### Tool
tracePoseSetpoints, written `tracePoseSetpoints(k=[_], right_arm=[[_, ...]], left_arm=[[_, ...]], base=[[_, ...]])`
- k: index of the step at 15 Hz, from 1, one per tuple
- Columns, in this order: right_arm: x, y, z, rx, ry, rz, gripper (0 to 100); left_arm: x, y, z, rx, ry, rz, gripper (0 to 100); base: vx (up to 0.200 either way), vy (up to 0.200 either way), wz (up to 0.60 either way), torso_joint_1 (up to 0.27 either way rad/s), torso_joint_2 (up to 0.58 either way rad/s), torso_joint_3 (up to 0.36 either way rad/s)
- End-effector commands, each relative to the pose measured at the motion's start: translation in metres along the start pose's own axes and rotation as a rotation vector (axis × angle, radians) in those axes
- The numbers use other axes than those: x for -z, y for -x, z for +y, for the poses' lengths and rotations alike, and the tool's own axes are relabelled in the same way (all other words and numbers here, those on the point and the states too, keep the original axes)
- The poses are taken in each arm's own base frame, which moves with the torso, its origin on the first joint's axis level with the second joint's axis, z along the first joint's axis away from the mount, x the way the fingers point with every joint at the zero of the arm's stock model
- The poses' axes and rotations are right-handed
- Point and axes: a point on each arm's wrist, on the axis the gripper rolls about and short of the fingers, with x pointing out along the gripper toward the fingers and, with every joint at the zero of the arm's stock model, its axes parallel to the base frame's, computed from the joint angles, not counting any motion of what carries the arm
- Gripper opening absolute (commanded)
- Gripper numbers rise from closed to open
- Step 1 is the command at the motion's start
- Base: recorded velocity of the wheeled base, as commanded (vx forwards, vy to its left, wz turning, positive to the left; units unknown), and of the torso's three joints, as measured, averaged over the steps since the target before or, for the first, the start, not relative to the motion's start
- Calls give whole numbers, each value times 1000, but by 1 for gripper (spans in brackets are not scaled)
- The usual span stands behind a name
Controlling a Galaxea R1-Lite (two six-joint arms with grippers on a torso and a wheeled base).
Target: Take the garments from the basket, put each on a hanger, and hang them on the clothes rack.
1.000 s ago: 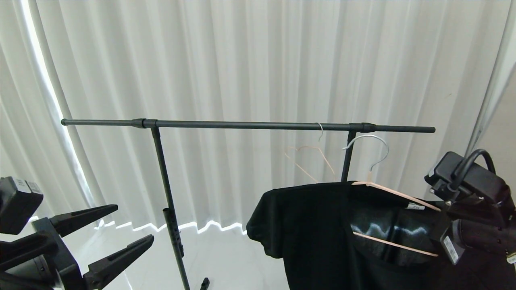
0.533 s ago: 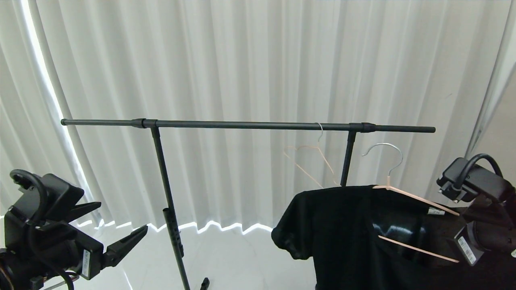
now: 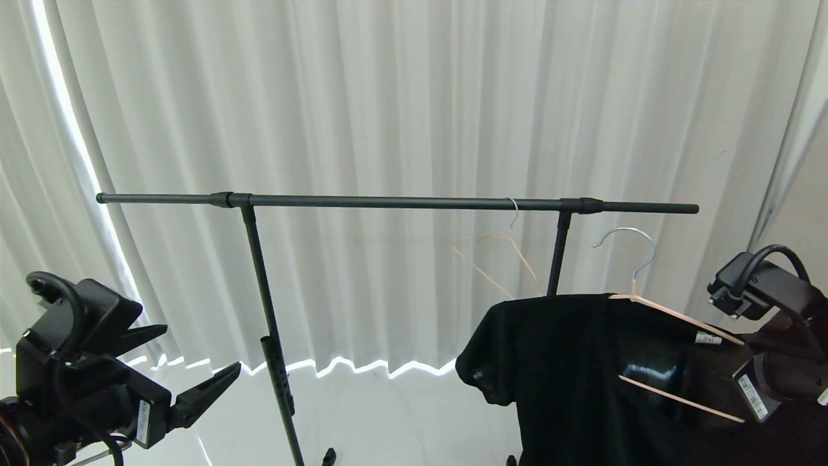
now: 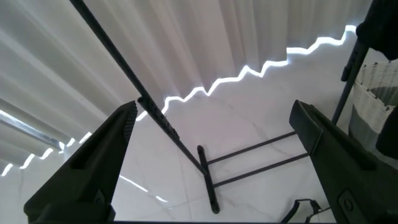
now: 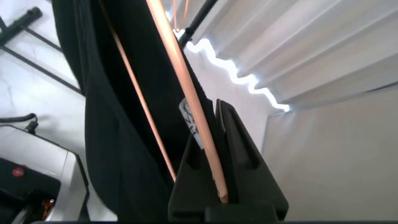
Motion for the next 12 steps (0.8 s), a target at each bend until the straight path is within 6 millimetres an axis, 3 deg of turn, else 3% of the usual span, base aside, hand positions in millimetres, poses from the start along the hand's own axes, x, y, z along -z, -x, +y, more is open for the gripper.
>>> tracePoseSetpoints(k=[1,9,12], right_arm=[[0,-4,1,-3,-6,11,0],[0,-8,2,-8,-69,27,0],[-1,-10,2,-8,-116,30,0]], left_arm=[[-1,0,0,-1,-2,-1,100],[-2,-3,-4,32,-17,-2,100],[-3,-3,-4,34,-20,-4,100]], base=[[0,200,0,2,2,7],[0,200,0,4,4,3],[0,0,0,0,0,0]])
